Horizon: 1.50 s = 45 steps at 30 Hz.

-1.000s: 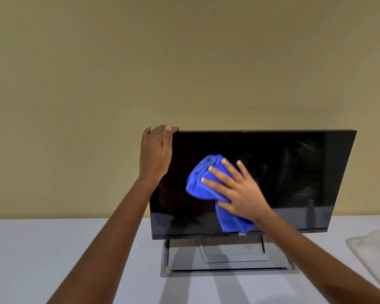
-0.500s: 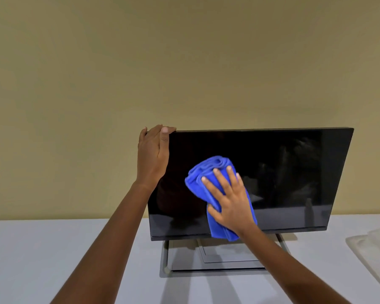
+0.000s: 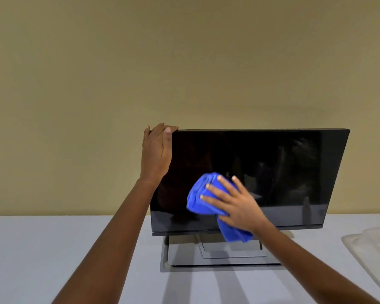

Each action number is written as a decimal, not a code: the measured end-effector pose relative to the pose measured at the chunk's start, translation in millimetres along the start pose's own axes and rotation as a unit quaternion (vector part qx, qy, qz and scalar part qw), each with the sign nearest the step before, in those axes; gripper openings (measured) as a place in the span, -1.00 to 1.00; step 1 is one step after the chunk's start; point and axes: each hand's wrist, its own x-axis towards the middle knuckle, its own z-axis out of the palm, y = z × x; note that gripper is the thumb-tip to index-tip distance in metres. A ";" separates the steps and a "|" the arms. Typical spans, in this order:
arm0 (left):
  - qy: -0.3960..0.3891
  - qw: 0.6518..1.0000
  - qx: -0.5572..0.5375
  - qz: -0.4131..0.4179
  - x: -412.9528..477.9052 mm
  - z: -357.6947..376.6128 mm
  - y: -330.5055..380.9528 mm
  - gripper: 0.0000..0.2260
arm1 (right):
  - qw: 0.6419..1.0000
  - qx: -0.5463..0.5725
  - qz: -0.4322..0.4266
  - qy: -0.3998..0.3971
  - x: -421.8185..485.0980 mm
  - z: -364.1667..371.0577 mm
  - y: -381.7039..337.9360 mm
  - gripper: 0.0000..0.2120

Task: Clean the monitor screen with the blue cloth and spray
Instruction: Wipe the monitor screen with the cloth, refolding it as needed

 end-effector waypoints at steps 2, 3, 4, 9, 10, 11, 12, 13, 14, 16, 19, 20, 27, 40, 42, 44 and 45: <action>0.001 1.000 -0.001 0.004 -0.5 -0.3 -0.6 -0.54 | 0.995 0.018 0.093 0.041 22.1 -15.4 27.9 -0.44; 0.001 1.000 -0.002 0.005 -0.5 -0.5 -1.2 -0.55 | 0.988 0.029 0.142 0.054 33.3 -22.6 41.3 -0.44; 0.001 1.000 -0.005 0.006 -0.7 -0.8 -1.2 -0.55 | 0.978 0.046 0.193 0.065 43.4 -29.0 53.0 -0.43; 0.003 1.000 -0.010 0.004 -2.4 -1.3 -0.7 -0.56 | 0.923 0.148 0.337 0.111 67.6 -34.7 54.1 -0.41; 0.001 1.000 -0.010 0.004 -2.5 -1.3 -0.8 -0.56 | 0.925 0.147 0.331 0.113 65.9 -30.5 44.8 -0.42; 0.000 1.000 -0.010 0.004 -2.5 -1.1 -0.8 -0.56 | 0.930 0.144 0.320 0.113 62.3 -26.0 34.4 -0.42; 0.000 1.000 -0.010 0.004 -2.2 -0.9 -0.9 -0.56 | 0.936 0.141 0.304 0.110 57.3 -20.6 22.9 -0.42; -0.001 1.000 -0.010 0.003 -1.9 -0.9 -1.0 -0.55 | 0.943 0.138 0.284 0.103 50.7 -14.6 10.7 -0.43; -0.001 1.000 -0.010 0.001 -1.5 -0.9 -1.2 -0.55 | 0.952 0.135 0.259 0.092 42.7 -8.1 -2.4 -0.42; -0.002 1.000 -0.011 0.002 -0.6 -0.8 -1.6 -0.55 | 0.972 0.123 0.194 0.052 21.7 4.3 -30.6 -0.40; -0.002 1.000 -0.002 0.004 -1.4 -0.9 -1.7 -0.55 | 0.993 0.084 0.065 -0.057 -15.8 20.4 -64.5 -0.30; -0.004 1.000 0.003 0.004 -1.9 -1.2 -1.5 -0.55 | 0.993 0.071 0.031 -0.090 -26.4 23.4 -70.9 -0.29; -0.055 0.995 0.072 0.032 0.8 -10.2 5.6 -0.57 | 0.996 0.044 0.037 -0.072 -20.2 12.1 -50.5 -0.31; -0.180 0.969 0.136 0.103 11.6 35.8 53.3 -0.56 | 0.980 0.064 0.183 0.051 60.3 -31.5 21.4 -0.34; -0.199 0.965 0.127 0.110 13.5 45.6 62.6 -0.55 | 0.975 0.052 0.214 0.040 41.6 -31.9 40.5 -0.37; -0.214 0.964 0.114 0.113 13.4 54.2 71.4 -0.56 | 0.963 0.050 0.262 0.031 19.2 -32.4 64.0 -0.41; -0.216 0.964 0.107 0.109 12.7 58.0 75.4 -0.56 | 0.955 0.058 0.289 0.030 6.9 -33.0 76.8 -0.43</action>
